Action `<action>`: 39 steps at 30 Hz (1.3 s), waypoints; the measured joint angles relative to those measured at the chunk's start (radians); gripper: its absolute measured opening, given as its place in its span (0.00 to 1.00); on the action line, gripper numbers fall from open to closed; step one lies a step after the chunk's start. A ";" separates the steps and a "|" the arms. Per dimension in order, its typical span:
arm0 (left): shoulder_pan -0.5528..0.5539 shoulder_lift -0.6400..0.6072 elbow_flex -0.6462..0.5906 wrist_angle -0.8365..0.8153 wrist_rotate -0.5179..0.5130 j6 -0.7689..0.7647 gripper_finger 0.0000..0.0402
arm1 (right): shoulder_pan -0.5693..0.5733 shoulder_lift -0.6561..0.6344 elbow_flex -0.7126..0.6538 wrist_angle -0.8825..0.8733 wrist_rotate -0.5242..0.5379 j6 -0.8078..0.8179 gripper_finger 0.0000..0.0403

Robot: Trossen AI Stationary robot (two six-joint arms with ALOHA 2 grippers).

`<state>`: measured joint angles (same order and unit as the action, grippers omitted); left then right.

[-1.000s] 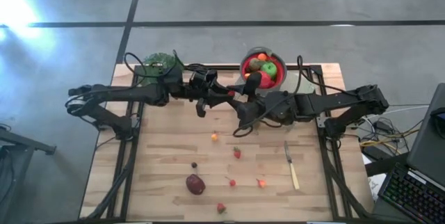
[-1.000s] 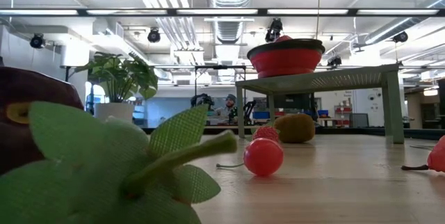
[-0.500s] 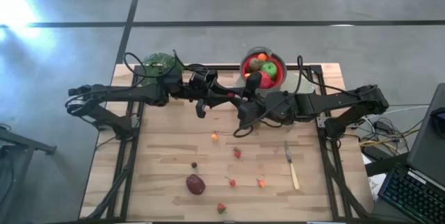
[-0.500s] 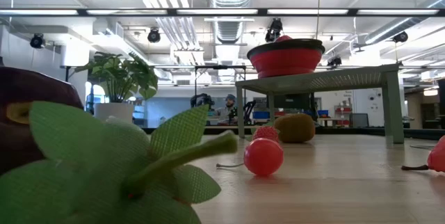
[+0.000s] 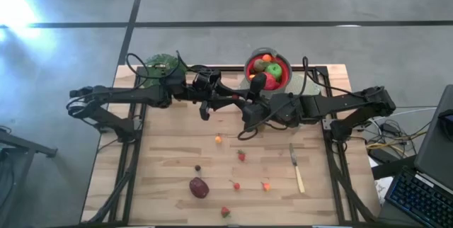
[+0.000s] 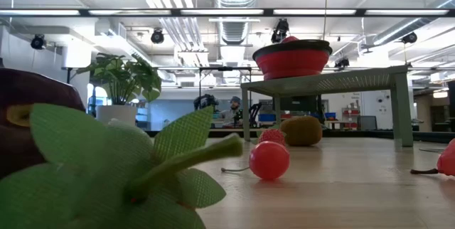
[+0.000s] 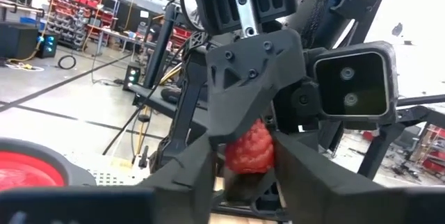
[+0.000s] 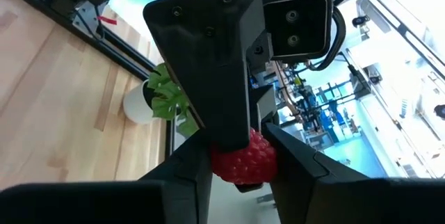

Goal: Pick & Place Fruit
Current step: Put the red blackberry into the red strainer bowl

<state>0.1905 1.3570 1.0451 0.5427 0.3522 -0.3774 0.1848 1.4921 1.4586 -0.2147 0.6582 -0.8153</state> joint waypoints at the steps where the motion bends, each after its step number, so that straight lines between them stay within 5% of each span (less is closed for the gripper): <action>1: 0.000 0.000 0.000 -0.001 -0.001 0.008 0.40 | 0.000 0.000 0.000 0.000 0.000 0.001 0.25; 10: 0.002 -0.022 0.000 -0.026 0.060 0.161 0.73 | -0.017 0.000 0.000 -0.019 0.090 0.034 0.27; 20: 0.025 -0.118 -0.001 -0.066 0.058 0.201 0.77 | -0.178 -0.001 0.001 -0.118 0.100 0.160 0.28; 35: 0.024 -0.162 -0.003 -0.065 0.051 0.202 0.78 | -0.491 -0.002 0.000 -0.405 -0.388 0.457 0.28; 39: 0.024 -0.162 -0.003 -0.071 0.051 0.201 0.77 | -0.546 -0.002 0.000 -0.414 -0.424 0.470 0.27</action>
<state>0.2146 1.1950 1.0424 0.4717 0.4030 -0.1760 -0.3613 1.4906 1.4590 -0.6284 0.2341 -0.3454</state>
